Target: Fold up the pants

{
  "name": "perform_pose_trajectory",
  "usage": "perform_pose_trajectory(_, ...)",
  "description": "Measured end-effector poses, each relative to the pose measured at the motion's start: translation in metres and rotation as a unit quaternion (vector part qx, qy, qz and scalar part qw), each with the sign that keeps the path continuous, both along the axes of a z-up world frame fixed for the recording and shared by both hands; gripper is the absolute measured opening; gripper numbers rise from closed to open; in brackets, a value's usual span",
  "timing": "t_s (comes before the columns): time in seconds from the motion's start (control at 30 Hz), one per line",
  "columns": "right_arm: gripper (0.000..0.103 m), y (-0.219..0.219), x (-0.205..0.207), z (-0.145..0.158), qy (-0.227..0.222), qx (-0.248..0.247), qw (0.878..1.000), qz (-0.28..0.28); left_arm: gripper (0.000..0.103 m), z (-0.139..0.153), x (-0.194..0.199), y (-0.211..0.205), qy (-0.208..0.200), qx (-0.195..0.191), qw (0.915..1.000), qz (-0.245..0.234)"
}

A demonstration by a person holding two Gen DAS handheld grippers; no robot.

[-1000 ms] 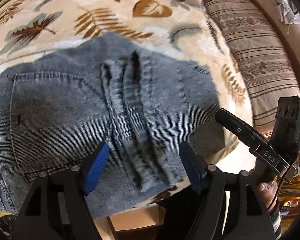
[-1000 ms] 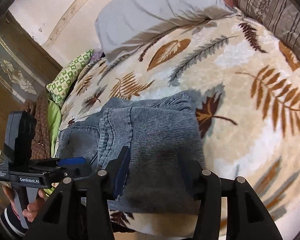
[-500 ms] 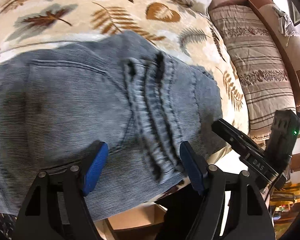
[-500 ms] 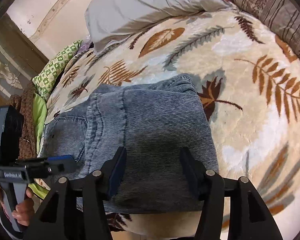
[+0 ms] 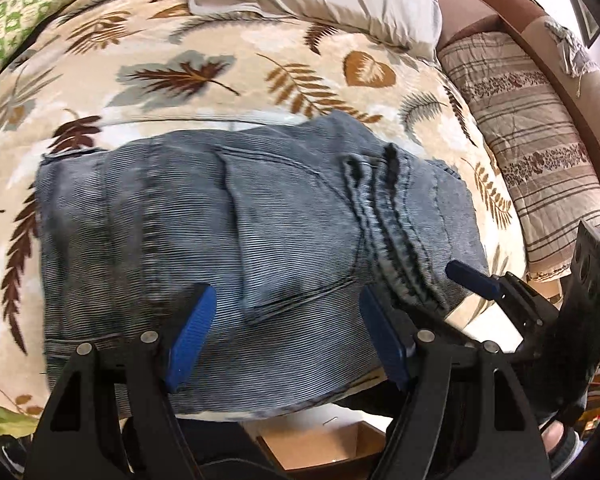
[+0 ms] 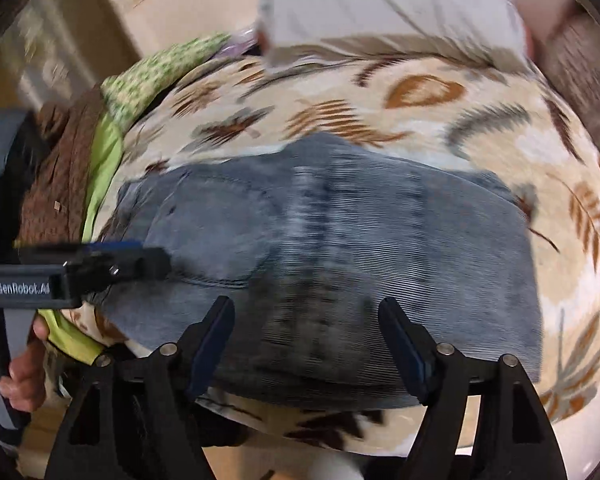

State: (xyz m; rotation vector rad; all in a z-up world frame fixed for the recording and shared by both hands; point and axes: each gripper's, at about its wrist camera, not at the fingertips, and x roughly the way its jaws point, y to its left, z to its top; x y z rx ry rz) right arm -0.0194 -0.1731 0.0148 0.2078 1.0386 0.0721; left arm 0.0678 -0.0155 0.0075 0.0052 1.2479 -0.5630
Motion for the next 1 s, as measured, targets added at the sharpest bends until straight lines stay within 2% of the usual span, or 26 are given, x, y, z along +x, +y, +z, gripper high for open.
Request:
perform_pose_trajectory(0.13,0.078,0.039,0.009,0.0,0.001,-0.023,0.999,0.041,0.074,0.002,0.011,0.029,0.0,-0.001,0.9999,0.012)
perform_pose_trajectory(0.27,0.081,0.074,0.012,0.001,-0.007,-0.048,0.996,0.08,0.074,0.001,0.038,0.077,0.013,-0.01,0.9989,0.045)
perform_pose_trajectory(0.4,0.082,0.11,0.014,-0.001,-0.016,-0.078,0.989,0.123,0.074,-0.012,0.071,0.127,0.047,-0.025,0.9944,0.091)
perform_pose_trajectory(0.47,0.082,0.133,0.013,-0.004,-0.022,-0.099,0.983,0.153,0.074,-0.023,0.088,0.151,0.078,-0.045,0.9893,0.114)
perform_pose_trajectory(0.57,0.082,0.166,0.01,-0.007,-0.042,-0.138,0.97,0.198,0.074,-0.038,0.104,0.169,0.118,-0.075,0.9834,0.116)
perform_pose_trajectory(0.67,0.084,0.199,0.004,-0.013,-0.062,-0.19,0.949,0.244,0.074,-0.053,0.113,0.173,0.157,-0.105,0.976,0.109)
perform_pose_trajectory(0.83,0.084,0.245,-0.002,-0.027,-0.102,-0.291,0.904,0.295,0.081,-0.054,0.125,0.169,0.177,-0.152,0.968,0.094)
perform_pose_trajectory(0.9,0.084,0.257,0.0,-0.033,-0.111,-0.318,0.892,0.301,0.082,-0.056,0.132,0.164,0.19,-0.158,0.9653,0.084)
perform_pose_trajectory(1.0,0.084,0.269,0.006,-0.041,-0.112,-0.345,0.881,0.303,0.085,-0.06,0.141,0.155,0.202,-0.155,0.9643,0.072)
